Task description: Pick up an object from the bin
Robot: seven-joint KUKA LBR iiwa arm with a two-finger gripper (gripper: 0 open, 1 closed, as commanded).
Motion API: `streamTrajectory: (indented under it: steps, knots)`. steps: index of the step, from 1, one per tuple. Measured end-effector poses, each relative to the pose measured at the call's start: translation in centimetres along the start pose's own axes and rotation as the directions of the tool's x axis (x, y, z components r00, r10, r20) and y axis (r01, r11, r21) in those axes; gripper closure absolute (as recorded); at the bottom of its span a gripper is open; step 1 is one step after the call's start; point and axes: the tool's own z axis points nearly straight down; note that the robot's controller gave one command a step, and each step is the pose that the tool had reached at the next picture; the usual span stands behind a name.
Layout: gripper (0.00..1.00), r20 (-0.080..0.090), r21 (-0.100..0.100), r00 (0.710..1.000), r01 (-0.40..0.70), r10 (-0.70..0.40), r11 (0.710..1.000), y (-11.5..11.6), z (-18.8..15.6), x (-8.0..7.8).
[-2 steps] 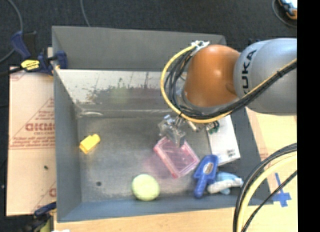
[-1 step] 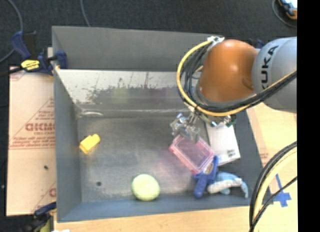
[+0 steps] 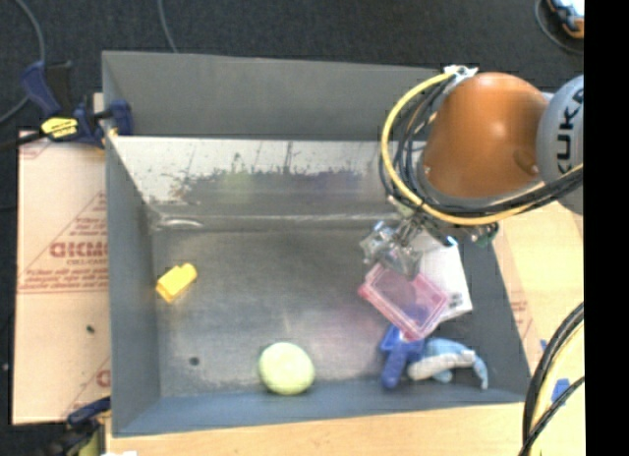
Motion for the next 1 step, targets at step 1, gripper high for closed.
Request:
streamTrajectory:
  steps: [1]
  knots:
    - [1.00, -0.001, -0.002, 0.998, 0.070, -0.070, 0.998, -1.08, -5.89, 1.32]
